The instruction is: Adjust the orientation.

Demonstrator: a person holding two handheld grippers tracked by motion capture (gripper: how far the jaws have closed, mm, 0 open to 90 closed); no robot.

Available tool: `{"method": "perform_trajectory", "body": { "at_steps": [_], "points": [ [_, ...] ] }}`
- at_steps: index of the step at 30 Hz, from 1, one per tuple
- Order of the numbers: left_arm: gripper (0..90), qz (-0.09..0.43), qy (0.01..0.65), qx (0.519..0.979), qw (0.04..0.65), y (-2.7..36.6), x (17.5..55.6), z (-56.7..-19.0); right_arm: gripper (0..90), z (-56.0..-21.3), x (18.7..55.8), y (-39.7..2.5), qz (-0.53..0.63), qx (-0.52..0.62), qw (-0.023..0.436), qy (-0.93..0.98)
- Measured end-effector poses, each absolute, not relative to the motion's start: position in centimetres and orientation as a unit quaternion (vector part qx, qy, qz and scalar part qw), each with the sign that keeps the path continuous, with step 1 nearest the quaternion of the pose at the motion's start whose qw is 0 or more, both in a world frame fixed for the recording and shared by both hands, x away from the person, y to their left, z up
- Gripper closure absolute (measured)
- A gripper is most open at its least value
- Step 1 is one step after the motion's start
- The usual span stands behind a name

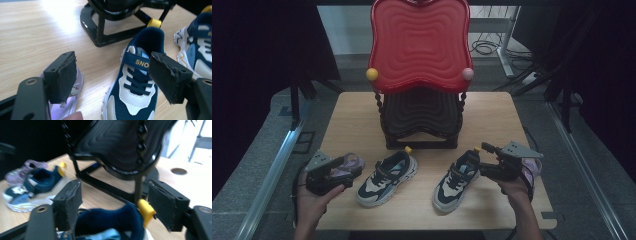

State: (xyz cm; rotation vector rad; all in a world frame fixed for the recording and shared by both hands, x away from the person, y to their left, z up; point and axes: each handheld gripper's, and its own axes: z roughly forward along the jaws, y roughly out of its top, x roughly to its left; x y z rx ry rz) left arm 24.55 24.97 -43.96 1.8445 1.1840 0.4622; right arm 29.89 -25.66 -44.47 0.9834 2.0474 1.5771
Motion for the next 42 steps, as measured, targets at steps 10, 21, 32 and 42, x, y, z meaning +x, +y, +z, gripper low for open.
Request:
{"method": "perform_trajectory", "body": {
  "at_steps": [10, 21, 32, 42],
  "points": [
    [21.1, 0.166, 0.467, 0.742, 0.451, 24.8, 24.4, -44.3, 36.5, -45.2, 30.2, -24.2, 0.532, 0.357, 0.177, 0.747],
    [54.2, 0.155, 0.477, 0.73, 0.465, 25.5, 24.2, -43.8, 39.4, -45.3, 29.5, -24.9, 0.556, 0.356, 0.168, 0.732],
    [83.7, 0.134, 0.452, 0.747, 0.468, 25.4, 24.0, -43.5, 39.3, -45.8, 29.3, -24.7, 0.547, 0.365, 0.163, 0.735],
    [90.0, 0.12, 0.454, 0.758, 0.453, 25.5, 24.2, -44.0, 38.2, -45.8, 29.2, -25.0, 0.561, 0.37, 0.152, 0.725]
  ]
}}
